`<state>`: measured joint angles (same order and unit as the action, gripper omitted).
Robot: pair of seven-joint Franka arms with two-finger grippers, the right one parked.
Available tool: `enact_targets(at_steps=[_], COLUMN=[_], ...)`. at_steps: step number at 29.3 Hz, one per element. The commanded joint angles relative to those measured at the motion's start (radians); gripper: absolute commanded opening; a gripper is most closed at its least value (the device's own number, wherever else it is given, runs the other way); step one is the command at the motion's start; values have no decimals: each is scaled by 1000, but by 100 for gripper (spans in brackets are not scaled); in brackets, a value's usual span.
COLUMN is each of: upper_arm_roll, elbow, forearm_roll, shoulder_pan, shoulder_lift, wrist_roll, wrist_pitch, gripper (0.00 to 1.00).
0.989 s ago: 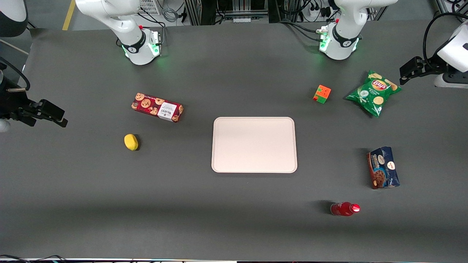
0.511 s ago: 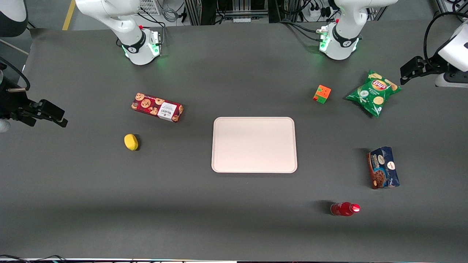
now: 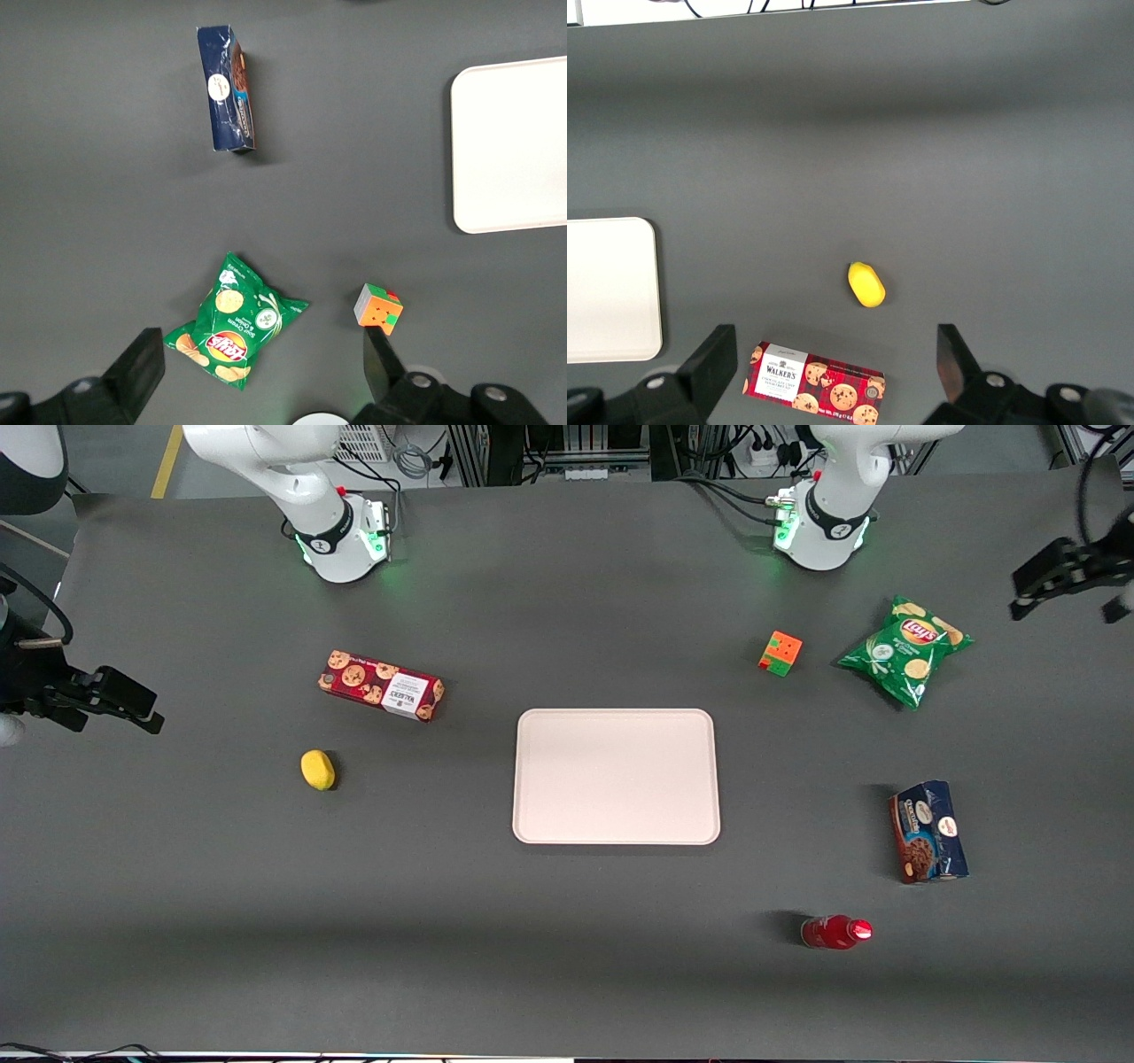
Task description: Place cookie box on tray
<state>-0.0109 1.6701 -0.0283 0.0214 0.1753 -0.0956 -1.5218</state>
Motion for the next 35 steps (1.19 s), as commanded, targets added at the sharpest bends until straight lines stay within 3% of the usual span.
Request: enact_targets(at_steps=[1, 9, 18, 28, 35], upper_arm_roll=[9, 46, 46, 49, 51], elbow=[-214, -214, -159, -158, -151], forearm_roll=[-15, -15, -15, -18, -42], shoulder_pan=[3, 3, 2, 3, 14], shoulder_lift=[-143, -298, -493, -661, -717], wrist_roll=[1, -12, -27, -27, -29], wrist_pitch=[89, 45, -168, -383, -431], gripper=[100, 100, 100, 100, 100])
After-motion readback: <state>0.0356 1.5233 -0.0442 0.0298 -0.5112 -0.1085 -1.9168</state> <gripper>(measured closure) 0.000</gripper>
